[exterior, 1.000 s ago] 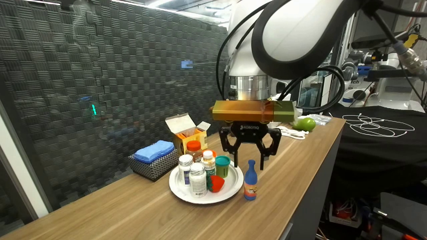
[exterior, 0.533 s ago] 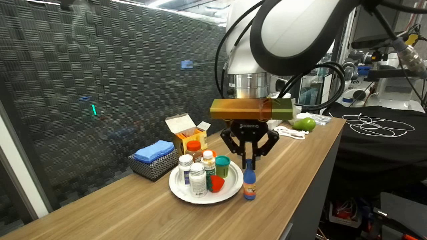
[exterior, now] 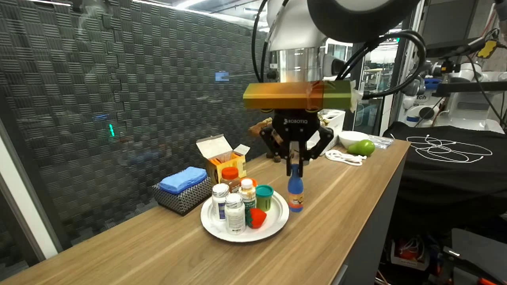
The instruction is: Gather all the objects surrounding the white plate and arrange them on the plate
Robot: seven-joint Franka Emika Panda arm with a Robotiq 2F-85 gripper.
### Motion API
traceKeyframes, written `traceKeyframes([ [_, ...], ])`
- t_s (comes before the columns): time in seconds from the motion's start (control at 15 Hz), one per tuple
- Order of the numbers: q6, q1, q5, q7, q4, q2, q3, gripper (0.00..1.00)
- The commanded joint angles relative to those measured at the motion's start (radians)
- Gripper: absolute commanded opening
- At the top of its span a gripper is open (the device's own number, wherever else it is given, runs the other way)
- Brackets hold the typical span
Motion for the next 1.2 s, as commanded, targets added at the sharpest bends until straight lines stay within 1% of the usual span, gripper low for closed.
traceKeyframes([
  [0.0,-0.024,-0.022,-0.054,0.039,0.027,-0.023,0.011,0.05],
  [0.4,0.063,-0.045,-0.004,-0.027,0.065,0.083,-0.009,0.05],
  [0.67,0.128,-0.036,-0.025,-0.029,0.094,0.142,-0.015,0.05],
  [1.13,0.167,-0.023,0.019,-0.098,0.139,0.221,-0.017,0.05],
])
